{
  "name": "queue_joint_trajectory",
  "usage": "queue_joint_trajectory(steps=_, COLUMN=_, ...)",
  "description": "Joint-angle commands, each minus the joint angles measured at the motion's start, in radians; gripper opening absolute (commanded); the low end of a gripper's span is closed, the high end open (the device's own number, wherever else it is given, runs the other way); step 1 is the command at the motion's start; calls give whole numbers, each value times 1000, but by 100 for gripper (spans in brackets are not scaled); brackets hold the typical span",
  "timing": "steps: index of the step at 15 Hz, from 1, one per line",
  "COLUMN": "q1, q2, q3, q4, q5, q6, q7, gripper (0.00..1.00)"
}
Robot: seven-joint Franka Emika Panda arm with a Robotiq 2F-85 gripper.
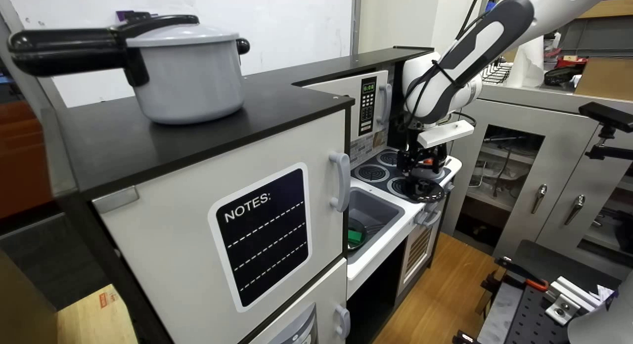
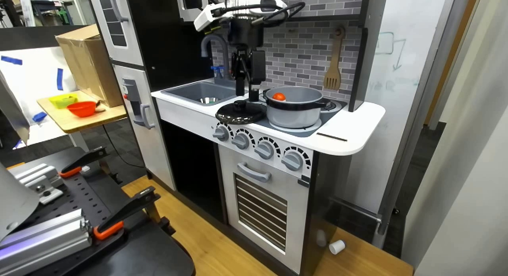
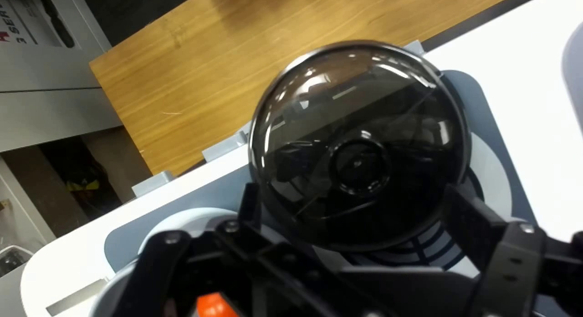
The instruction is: Place the black lid on top of the grey pot on the stove, remove the green block from the silver pan in the sink and set it on the stove then place it back on the pan
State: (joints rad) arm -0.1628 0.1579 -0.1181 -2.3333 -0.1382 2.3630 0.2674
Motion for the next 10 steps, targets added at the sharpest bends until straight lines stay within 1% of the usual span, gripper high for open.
queue_joint_trajectory(steps=1, q1=13, q2=16, q3=-15, q4=13, q5=27, q6=-11, q7=-39, gripper=100)
queue_joint_trajectory(steps=6, q1=9, q2=-11, q3=-19, q4=-14, q5=47, q6=-14, q7=-60, gripper=100)
queue_joint_trajectory(steps=10, q1=11, q2=-23, q3=-19, q4=-34, q5=43, q6=-19, q7=-92, gripper=100)
